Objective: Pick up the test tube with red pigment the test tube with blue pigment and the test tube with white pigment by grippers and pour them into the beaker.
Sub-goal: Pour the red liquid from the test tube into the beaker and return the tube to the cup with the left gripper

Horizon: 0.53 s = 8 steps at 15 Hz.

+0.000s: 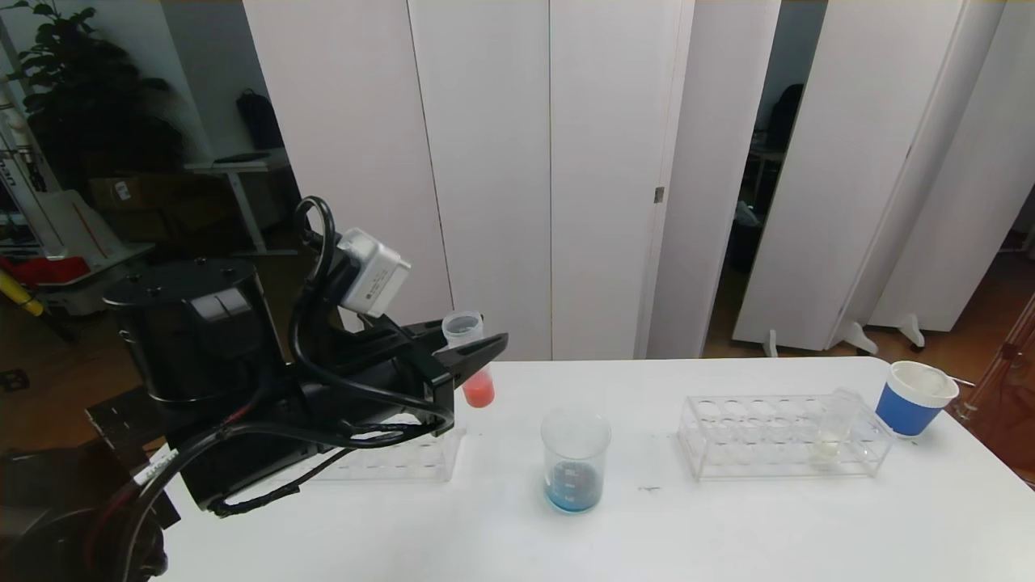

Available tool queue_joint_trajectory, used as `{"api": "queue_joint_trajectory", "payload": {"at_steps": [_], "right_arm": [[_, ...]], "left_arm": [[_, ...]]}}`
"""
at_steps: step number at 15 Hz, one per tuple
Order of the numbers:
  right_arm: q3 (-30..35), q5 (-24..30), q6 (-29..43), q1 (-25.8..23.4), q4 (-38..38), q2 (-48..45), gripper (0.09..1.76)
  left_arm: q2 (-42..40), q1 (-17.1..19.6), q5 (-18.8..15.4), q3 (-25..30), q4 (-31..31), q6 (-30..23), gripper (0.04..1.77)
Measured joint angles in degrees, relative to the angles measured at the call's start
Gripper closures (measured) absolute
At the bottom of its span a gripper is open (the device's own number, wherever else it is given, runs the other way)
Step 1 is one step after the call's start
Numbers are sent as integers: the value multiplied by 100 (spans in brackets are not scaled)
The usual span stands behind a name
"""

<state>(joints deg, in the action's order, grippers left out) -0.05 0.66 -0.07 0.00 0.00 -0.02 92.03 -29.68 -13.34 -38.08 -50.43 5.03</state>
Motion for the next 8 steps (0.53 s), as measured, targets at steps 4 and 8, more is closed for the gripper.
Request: {"api": "queue_joint_trajectory", "payload": {"at_steps": [4,8], "right_arm": [[0,0,-2,0,0,0,10],[-2,2,-4,0,0,0,10]], "left_arm": [[638,-99,-215,-277,-533,599,123],[1147,-68,-463,-395,-987,1204,123]]}}
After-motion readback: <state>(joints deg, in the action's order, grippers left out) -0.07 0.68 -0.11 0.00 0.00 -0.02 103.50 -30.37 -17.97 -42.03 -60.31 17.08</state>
